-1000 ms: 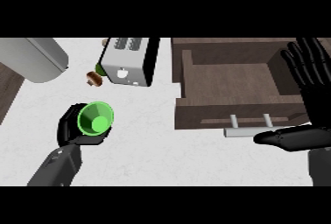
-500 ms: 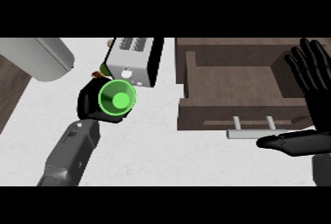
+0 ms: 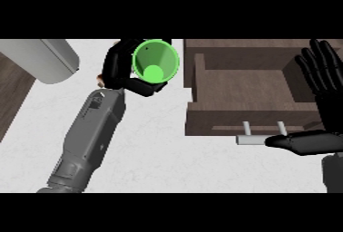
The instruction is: Pick up the cup, place it into the drawer and close the drawer
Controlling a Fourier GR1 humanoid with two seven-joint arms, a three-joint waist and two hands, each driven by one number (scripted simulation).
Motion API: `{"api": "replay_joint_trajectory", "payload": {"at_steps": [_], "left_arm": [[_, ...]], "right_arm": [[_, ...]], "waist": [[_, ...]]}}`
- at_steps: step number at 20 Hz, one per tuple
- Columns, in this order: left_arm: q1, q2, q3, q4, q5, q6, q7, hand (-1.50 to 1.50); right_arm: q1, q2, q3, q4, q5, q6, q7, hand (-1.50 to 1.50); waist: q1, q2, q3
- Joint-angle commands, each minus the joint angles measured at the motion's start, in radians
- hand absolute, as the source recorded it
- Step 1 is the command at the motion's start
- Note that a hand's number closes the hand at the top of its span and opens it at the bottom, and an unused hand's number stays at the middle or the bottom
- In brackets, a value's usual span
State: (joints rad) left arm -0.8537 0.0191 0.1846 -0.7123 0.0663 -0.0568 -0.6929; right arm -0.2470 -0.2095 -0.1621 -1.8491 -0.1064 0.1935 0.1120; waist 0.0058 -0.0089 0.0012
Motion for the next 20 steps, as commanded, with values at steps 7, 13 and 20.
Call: {"api": "replay_joint_trajectory", "payload": {"at_steps": [7,13,20], "left_arm": [[-0.287,-0.019,-0.179,-0.023,0.076,0.265,0.309,1.50],[-0.443,-0.019,-0.295,0.155,0.172,0.410,0.439,1.50],[-0.474,-0.019,-0.407,0.342,0.208,0.434,0.442,1.50]], "right_arm": [[-0.035,-0.006,-0.005,0.049,0.015,0.000,-0.036,-1.50],[-0.058,-0.010,-0.013,0.094,-0.014,0.026,-0.055,-1.50],[-0.078,-0.020,-0.008,0.033,-0.034,0.026,0.003,-1.50]], "waist": [[-0.028,0.011,-0.001],[-0.059,0.019,0.000],[-0.100,0.026,0.000]]}}
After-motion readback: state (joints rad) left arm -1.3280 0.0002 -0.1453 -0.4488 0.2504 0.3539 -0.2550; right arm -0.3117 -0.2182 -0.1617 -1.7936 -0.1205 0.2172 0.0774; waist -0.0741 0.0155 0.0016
